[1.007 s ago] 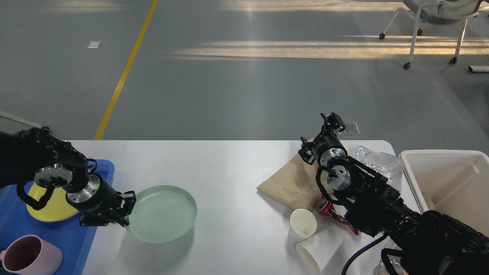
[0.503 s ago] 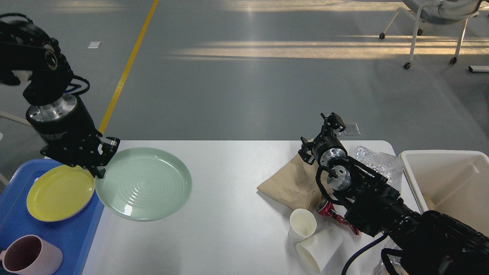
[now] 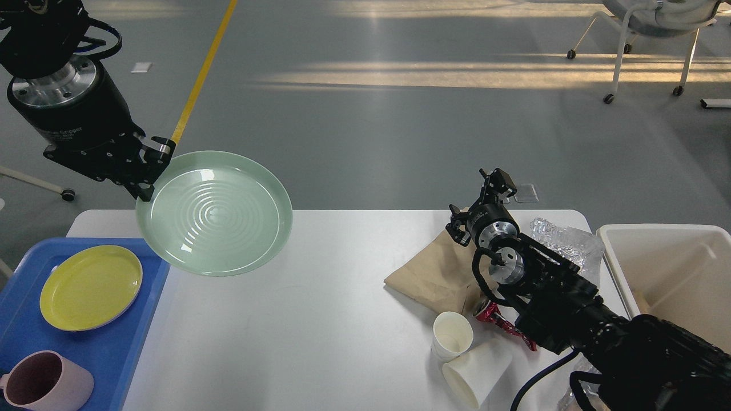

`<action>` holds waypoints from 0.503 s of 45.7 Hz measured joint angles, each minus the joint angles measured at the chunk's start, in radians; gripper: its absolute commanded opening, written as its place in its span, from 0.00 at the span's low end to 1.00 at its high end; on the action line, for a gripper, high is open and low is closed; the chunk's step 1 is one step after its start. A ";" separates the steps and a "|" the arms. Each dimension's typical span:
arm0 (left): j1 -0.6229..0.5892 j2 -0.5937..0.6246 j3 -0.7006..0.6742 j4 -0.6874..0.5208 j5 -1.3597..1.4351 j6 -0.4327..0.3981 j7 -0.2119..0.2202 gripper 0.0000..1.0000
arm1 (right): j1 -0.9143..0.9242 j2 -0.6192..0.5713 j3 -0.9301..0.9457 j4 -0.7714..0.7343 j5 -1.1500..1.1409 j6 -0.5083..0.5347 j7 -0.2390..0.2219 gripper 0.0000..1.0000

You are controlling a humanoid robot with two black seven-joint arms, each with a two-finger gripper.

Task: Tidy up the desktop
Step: 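Lift the green plate and carry it over the yellow plate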

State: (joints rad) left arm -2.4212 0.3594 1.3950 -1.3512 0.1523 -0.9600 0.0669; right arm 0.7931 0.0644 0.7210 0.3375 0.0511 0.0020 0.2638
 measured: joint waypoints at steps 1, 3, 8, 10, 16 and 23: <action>0.010 0.001 0.001 0.001 0.012 0.000 0.000 0.00 | 0.000 0.000 0.000 0.000 0.000 0.000 0.000 1.00; 0.036 0.002 0.005 0.004 0.041 0.000 0.000 0.00 | 0.000 0.000 0.000 0.000 0.000 0.000 0.000 1.00; 0.116 0.003 0.042 0.026 0.104 0.006 0.000 0.00 | 0.000 0.000 0.000 0.000 0.000 0.000 0.000 1.00; 0.160 0.002 0.064 0.043 0.122 0.040 0.000 0.00 | 0.000 0.000 0.000 0.000 0.000 0.000 0.000 1.00; 0.301 0.000 0.123 0.101 0.138 0.225 0.000 0.00 | 0.000 0.000 0.000 0.000 0.000 0.000 0.000 1.00; 0.424 0.001 0.156 0.160 0.139 0.412 0.000 0.00 | 0.000 0.000 0.000 0.000 0.000 0.000 0.000 1.00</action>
State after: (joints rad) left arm -1.9970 0.3603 1.5510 -1.1909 0.2915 -0.5477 0.0667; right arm 0.7931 0.0644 0.7210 0.3375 0.0507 0.0020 0.2638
